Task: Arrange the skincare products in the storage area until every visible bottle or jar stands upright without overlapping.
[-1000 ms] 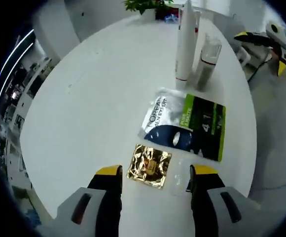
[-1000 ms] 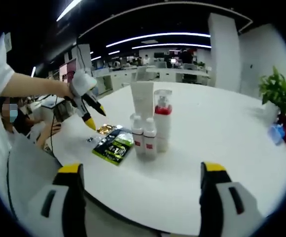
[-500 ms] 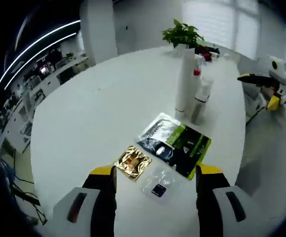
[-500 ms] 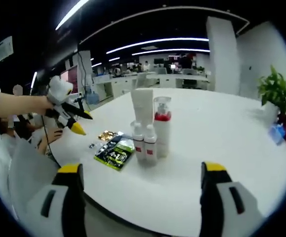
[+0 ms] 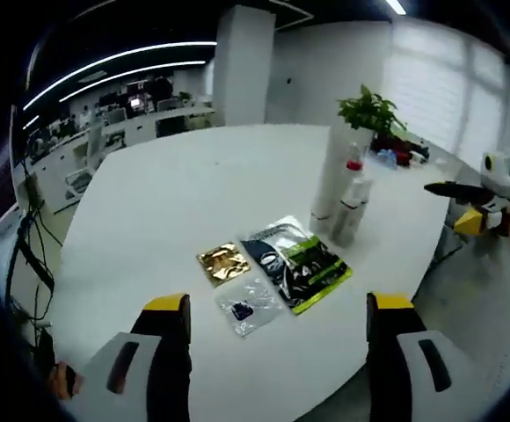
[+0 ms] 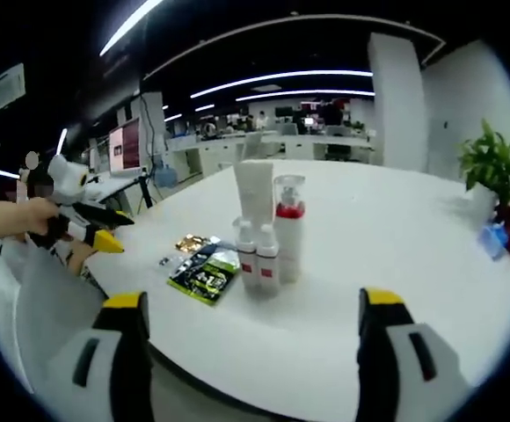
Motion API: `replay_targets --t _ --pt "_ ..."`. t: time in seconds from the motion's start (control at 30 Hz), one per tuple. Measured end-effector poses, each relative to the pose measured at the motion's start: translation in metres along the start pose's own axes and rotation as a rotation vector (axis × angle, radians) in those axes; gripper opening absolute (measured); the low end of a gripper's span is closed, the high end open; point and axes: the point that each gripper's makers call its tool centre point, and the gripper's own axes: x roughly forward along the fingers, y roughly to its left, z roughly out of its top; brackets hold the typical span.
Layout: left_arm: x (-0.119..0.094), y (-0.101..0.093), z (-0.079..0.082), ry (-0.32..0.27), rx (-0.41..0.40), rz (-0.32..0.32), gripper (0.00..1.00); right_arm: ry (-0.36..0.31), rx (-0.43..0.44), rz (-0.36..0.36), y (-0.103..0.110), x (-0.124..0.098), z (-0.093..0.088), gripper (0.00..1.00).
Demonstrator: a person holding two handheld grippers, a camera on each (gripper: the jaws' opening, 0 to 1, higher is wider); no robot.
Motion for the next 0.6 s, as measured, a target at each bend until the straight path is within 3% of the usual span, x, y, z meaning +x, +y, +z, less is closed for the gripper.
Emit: replay_targets --t 0.3,0.47,0.6 --pt "-0.014 -0.006 -0.003 -0.055 0.007 0.03 0.87 0.003 -0.01 0.001 0.002 0.0 0.0 0.99" --pt "-0.013 -0.007 0.008 -0.11 0.018 0.034 0.89 0.006 -0.013 -0.001 0.002 0.001 0.0 0.99" --pt "-0.015 -0.007 0.008 -0.118 0.021 0.038 0.91 0.007 -0.013 -0.001 0.003 0.0 0.0 0.99"
